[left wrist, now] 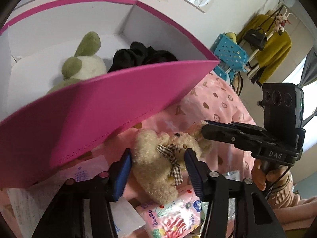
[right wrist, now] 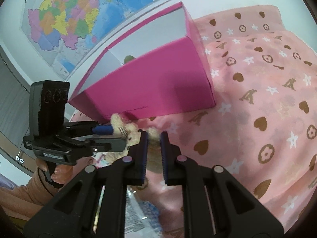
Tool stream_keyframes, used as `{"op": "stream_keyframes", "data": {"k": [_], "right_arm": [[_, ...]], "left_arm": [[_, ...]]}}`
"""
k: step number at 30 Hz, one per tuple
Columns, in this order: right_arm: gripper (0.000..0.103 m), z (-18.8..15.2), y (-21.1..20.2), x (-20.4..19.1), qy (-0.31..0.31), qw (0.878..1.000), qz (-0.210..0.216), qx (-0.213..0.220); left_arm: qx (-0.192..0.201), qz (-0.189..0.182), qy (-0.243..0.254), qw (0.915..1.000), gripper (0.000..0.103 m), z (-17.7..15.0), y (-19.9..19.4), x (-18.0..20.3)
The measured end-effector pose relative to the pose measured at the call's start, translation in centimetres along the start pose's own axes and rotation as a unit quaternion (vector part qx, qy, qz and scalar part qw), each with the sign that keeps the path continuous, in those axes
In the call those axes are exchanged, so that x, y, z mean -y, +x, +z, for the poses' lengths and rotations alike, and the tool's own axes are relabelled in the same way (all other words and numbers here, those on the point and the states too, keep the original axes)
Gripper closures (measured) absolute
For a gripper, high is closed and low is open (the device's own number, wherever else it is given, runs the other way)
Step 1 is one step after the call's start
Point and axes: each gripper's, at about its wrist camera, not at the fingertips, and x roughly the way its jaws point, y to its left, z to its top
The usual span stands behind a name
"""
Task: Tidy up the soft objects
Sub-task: 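Grasp the beige teddy bear with the right tool, then drop the beige teddy bear into the pink box with the right tool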
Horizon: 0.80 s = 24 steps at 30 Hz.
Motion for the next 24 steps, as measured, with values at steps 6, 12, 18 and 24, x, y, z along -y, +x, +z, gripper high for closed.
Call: {"op": "stream_keyframes", "data": {"k": [6, 12, 18, 24], "right_arm": [[0.088, 1.4, -2.3, -1.9, -0.026, 0.999, 0.009, 0.031], [0.088, 3.9, -4.9, -4.5, -0.075, 0.995, 0.012, 0.069], [0.088, 7.4, -6.4, -6.2, -0.108, 0.988, 0.009, 0.106], [0.088, 10.4, -5.4, -6.0, -0.113, 0.988, -0.002, 0.105]], "left_arm": [[0.037, 0.006, 0.003, 0.9993, 0.063, 0.3, -2.6, 1.4], [0.091, 0.021, 0.024, 0.9953, 0.063, 1.9, -6.4, 3.6], [0.133, 0.033, 0.037, 0.9898, 0.063, 4.7, -8.8, 5.0], [0.135, 0.054, 0.034, 0.9887, 0.063, 7.7, -8.1, 4.8]]}}
